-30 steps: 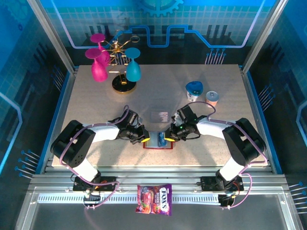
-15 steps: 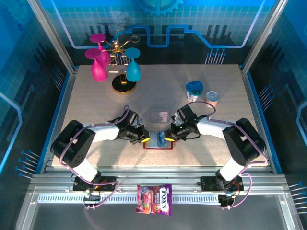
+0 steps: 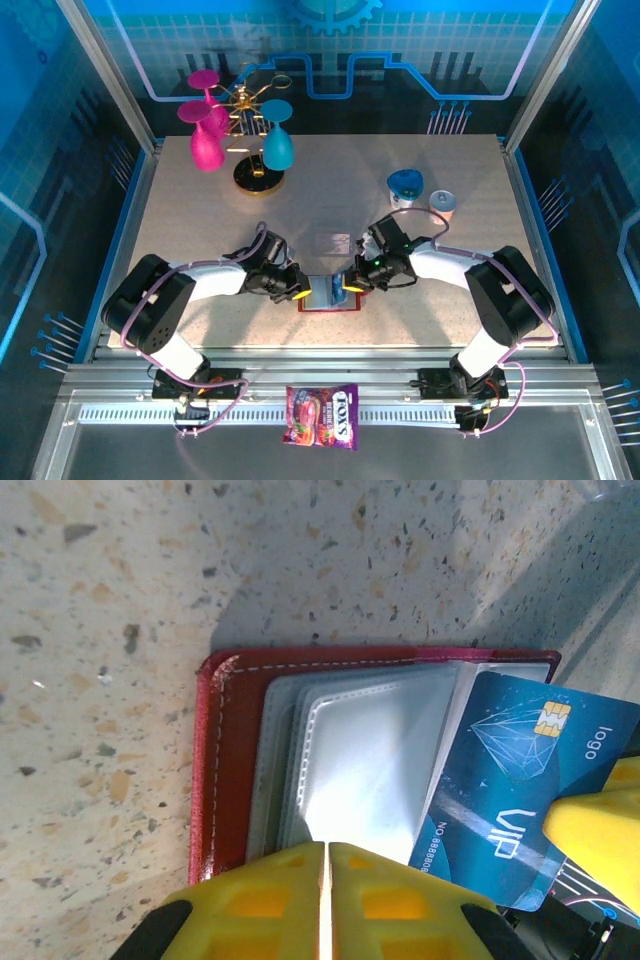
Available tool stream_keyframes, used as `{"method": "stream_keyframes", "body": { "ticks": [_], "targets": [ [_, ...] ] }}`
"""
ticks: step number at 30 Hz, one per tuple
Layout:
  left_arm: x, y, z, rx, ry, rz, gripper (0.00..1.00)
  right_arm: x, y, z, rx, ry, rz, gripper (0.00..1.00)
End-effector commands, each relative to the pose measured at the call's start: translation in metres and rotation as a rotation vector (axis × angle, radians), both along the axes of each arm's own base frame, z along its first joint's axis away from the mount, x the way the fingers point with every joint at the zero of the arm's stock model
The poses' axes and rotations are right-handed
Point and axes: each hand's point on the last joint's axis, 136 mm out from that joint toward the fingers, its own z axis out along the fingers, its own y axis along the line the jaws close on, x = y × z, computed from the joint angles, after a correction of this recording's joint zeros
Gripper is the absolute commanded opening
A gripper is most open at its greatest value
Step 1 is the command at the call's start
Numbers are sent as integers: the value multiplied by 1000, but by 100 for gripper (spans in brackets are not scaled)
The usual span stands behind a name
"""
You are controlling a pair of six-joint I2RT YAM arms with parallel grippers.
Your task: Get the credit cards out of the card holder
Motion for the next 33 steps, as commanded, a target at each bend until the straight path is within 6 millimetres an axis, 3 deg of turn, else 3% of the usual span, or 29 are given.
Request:
{"method": "stream_keyframes", "body": {
  "ticks": [1, 4, 12, 23, 28, 33],
  "targets": [
    [1, 1, 4, 15, 12, 12, 14, 3, 2, 13, -7, -38, 22, 4],
    [5, -1, 10, 12, 0, 10, 14, 0, -1, 14, -30, -47, 44, 3],
    [14, 0, 30, -6, -65, 22, 17, 15, -12, 39, -146, -208, 226, 0],
    [15, 26, 50, 9, -138, 93, 19, 32, -34, 56, -371, -467, 703, 0],
    [13, 34, 52, 18, -149, 116, 20, 27, -33, 54, -396, -507, 999, 0],
    [10, 40, 53, 24, -161, 127, 20, 44, -38, 54, -489, -510, 1142, 0]
  ]
}}
